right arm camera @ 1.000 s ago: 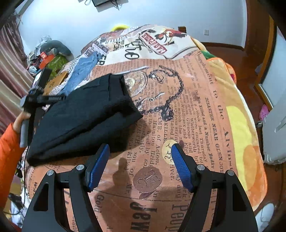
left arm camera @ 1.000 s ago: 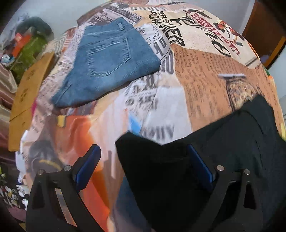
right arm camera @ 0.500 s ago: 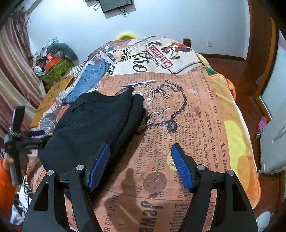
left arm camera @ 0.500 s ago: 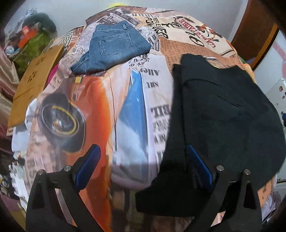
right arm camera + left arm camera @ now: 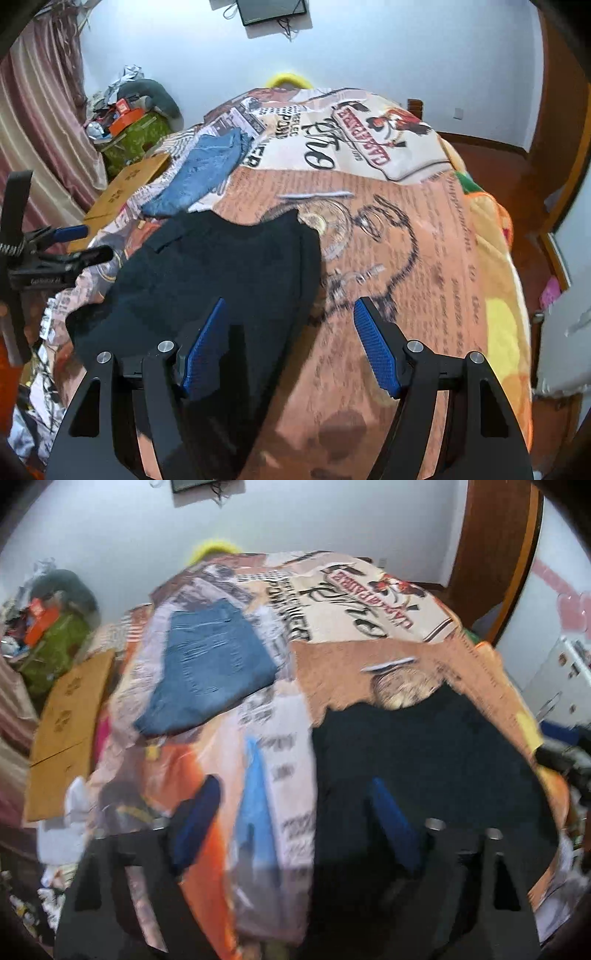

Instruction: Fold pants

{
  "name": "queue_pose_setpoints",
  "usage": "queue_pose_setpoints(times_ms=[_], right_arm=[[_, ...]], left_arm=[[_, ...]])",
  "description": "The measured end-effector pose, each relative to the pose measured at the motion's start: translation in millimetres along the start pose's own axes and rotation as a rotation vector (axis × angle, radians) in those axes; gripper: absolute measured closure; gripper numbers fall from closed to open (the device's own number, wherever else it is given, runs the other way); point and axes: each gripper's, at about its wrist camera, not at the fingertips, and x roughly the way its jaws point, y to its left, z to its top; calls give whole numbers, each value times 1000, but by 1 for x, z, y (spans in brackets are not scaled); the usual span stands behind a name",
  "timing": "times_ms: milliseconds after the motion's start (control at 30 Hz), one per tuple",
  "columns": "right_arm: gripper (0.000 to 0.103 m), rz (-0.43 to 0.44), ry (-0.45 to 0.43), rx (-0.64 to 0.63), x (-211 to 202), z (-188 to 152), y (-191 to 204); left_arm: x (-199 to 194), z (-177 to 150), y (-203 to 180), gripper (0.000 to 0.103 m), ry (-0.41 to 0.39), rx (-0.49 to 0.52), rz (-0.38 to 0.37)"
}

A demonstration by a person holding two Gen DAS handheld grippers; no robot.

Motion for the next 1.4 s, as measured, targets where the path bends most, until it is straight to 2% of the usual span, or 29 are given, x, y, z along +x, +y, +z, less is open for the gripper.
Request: queue_pose_setpoints(times_ms=[100,167,267,333,400,467,500,667,767,833,900,1000,1100,1133,1233,1300,1400], right_arm=[[35,24,7,-2,15,13,-3],[36,37,13,-9,25,20,-5],[44,60,36,-18,43,28,-8],[51,71,64,-23,57,32,-11],[64,78,100,-35,71,33,-11],[68,64,122,-57,83,32,-9],[70,60,123,-67,86,32,-8],[85,63,68,-98,79,32,-9],[92,74,-8,-129,62,40,-6],[92,47,-58,-183,51,44,4],[92,20,-66,-220,51,46,10],[92,-22,-5,-219,73,43,5],[90,-22,109,-173,101,32,-6],[90,-23,122,-170,103,31,-7],[85,-48,129,-182,89,36,-5],[82,-66,123,-184,75,41,-4],[78,-67,92,-182,46,47,0]], left_arm=[[26,19,-5,51,51,-4,-47],[44,28,-9,56,90,6,-69],[67,34,-12,56,152,4,-125],[75,36,-10,56,166,-6,-164],[80,38,-8,57,172,-21,-185],[84,38,-5,63,171,-38,-208],[85,37,-5,67,173,-41,-214],[81,37,-7,71,158,-24,-193],[79,41,-17,72,143,15,-151],[80,42,-21,72,134,33,-121],[82,42,-26,72,113,56,-78],[88,41,-24,71,110,34,-63],[90,43,-23,71,121,27,-58],[87,46,-23,71,120,24,-50],[62,56,-22,72,46,67,38],[44,64,-15,72,18,50,16],[10,68,-5,72,-21,13,-56]])
